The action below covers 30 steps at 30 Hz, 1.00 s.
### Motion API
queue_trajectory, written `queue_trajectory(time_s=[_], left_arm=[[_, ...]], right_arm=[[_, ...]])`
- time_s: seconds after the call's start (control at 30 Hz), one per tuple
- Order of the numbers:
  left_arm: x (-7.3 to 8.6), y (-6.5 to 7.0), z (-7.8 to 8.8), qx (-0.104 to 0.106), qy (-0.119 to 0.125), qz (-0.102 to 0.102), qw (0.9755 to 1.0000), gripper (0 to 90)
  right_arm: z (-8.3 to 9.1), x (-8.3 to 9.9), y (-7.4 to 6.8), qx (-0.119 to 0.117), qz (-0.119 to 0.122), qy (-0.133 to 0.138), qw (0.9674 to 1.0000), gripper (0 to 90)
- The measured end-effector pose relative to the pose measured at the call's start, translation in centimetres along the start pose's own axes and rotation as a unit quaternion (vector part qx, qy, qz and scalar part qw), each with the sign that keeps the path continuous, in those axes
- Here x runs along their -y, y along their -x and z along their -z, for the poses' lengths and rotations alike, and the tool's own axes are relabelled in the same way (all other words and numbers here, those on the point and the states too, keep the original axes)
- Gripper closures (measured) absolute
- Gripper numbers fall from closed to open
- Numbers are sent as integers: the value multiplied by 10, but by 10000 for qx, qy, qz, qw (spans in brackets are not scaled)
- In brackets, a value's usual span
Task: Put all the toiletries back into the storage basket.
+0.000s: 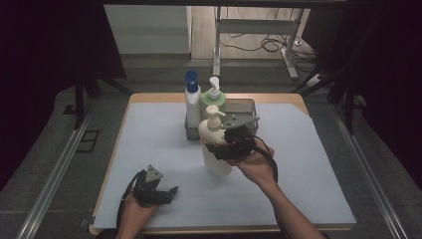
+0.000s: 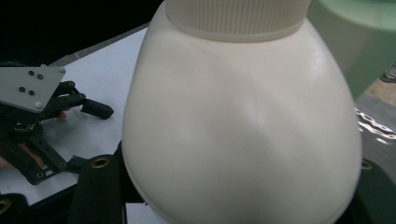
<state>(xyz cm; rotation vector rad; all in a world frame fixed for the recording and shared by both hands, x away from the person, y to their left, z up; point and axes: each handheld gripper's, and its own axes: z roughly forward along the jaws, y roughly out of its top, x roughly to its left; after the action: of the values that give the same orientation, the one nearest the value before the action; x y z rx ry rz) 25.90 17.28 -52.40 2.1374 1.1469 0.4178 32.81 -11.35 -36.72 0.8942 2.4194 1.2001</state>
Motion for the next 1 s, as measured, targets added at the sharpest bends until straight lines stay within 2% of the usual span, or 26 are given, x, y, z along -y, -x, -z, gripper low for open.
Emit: queue_trajectory(time_s=[0.37, 0.57, 1.0], left_arm=[[0, 0, 0, 0, 1, -2, 10000, 120], [0, 0, 0, 5, 7, 7, 10000, 120], [0, 0, 0, 4, 5, 8, 10000, 121]], right_arm=[[19, 6, 20, 151, -245, 5, 9996, 370], [30, 5, 30, 311, -268, 28, 9992, 371], [49, 0, 52, 569, -491, 169, 9970, 372]])
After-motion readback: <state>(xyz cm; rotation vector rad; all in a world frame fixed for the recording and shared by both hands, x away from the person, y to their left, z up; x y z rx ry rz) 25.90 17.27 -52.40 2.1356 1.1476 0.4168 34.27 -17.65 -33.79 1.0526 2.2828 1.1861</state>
